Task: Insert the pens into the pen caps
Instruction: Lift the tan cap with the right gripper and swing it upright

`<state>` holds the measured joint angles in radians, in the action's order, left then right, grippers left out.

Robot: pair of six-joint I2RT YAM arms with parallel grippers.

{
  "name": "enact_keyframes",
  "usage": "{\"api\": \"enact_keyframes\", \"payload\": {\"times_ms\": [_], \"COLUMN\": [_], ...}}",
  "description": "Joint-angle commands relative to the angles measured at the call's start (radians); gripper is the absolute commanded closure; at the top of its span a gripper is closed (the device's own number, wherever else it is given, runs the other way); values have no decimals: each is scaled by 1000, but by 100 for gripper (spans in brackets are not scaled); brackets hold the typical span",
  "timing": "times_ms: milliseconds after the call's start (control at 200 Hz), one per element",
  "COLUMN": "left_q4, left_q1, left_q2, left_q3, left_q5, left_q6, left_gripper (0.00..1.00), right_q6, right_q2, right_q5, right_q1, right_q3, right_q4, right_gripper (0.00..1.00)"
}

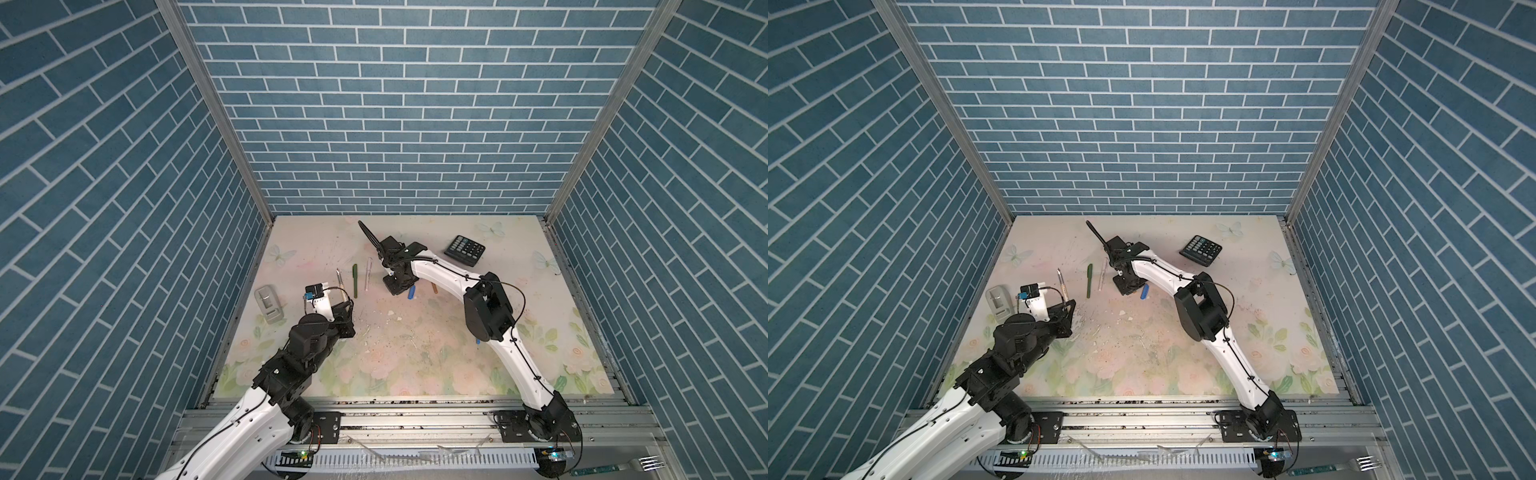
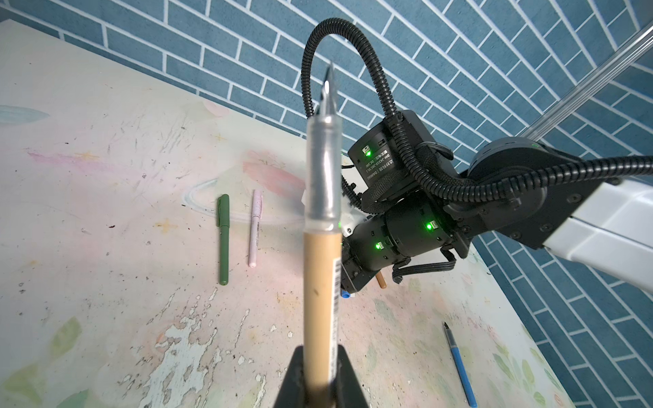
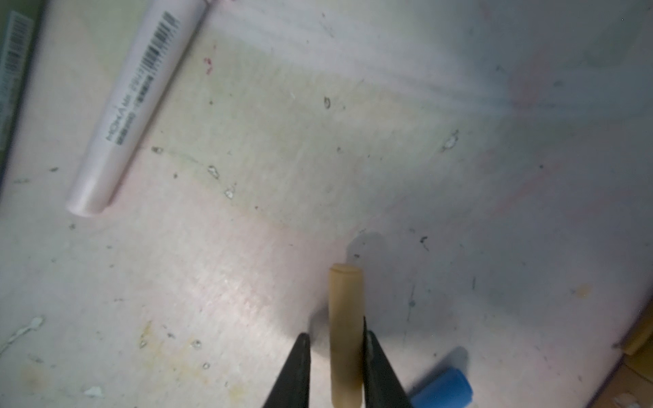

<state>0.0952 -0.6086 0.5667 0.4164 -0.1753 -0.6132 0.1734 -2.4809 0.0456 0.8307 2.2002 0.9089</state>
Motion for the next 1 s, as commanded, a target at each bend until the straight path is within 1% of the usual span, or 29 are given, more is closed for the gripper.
{"api": "enact_keyframes", "payload": {"times_ms": [0, 110, 415, 660, 680, 700, 755, 835, 950, 995], "left_q4": [-14, -8, -4, -19, -19, -20, -23, -32, -56, -71], "left_q1": [6, 6, 6, 6, 6, 6, 7, 6, 6, 7], "left_q2": [-2, -5, -12, -6, -3, -2, 2, 5, 8, 9], "left_q3": [1, 1, 0, -1, 1, 2, 7, 13, 23, 25], "left_q5": [8, 8, 20, 36, 39, 42, 48, 57, 81, 95], "left_q6": [0, 1, 7, 14, 16, 20, 28, 43, 71, 82], "left_gripper": [100, 100, 100, 100, 100, 100, 100, 100, 100, 100], "right_q6": [-46, -41, -22, 40, 48, 56, 80, 124, 224, 269], "right_q2": [-22, -27, -57, -2, 7, 19, 56, 130, 279, 367], "right_q5": [13, 18, 12, -125, -127, -163, -204, -259, -374, -424], "right_q1": [2, 1, -13, -45, -48, -49, -59, -75, -109, -123], "right_q3": [28, 32, 59, 19, 13, 3, -25, -102, -294, -386], "right_q4": [36, 36, 66, 11, -1, -12, -49, -141, -362, -478], "right_gripper": [74, 74, 81, 84, 84, 84, 85, 86, 87, 87]}}
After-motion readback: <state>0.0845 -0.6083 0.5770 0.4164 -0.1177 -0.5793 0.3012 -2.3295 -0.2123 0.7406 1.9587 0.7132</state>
